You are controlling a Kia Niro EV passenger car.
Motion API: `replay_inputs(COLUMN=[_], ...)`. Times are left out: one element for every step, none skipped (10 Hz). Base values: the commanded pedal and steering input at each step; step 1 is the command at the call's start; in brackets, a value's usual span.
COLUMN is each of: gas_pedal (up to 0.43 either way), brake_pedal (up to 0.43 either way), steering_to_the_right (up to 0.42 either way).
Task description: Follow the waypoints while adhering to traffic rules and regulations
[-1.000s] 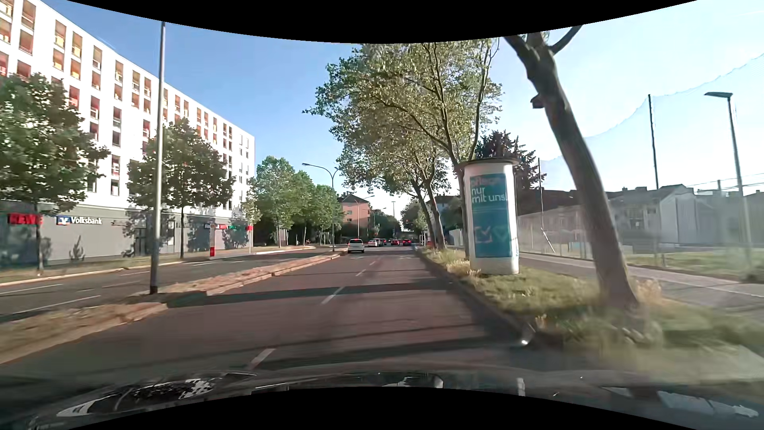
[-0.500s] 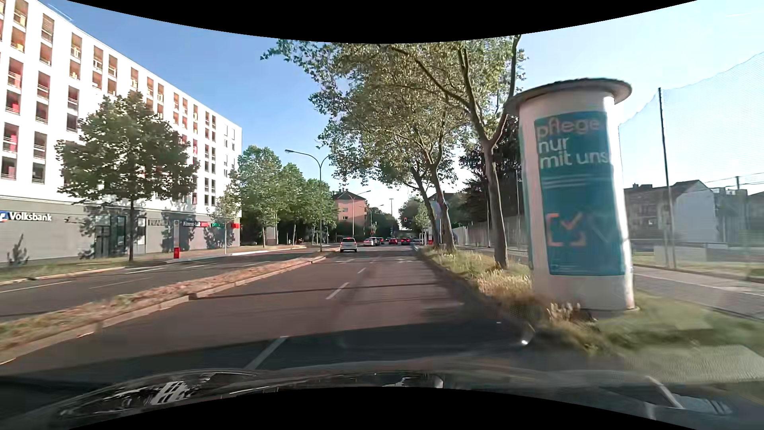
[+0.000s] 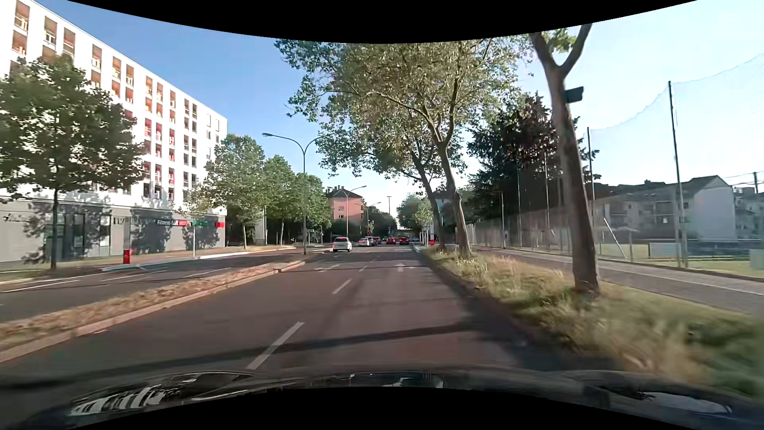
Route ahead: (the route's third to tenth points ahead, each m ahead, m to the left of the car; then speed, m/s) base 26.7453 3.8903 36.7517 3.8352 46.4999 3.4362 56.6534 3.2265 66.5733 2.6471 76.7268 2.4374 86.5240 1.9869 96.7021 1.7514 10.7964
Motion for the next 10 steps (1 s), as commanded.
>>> replay_inputs(gas_pedal=[0.0,0.0,0.0,0.0,0.0,0.0,0.0,0.0,0.0,0.0], brake_pedal=[0.0,0.0,0.0,0.0,0.0,0.0,0.0,0.0,0.0,0.0], steering_to_the_right=[0.004,0.004,0.004,0.004,0.004,0.004,0.004,0.004,0.003,0.004])
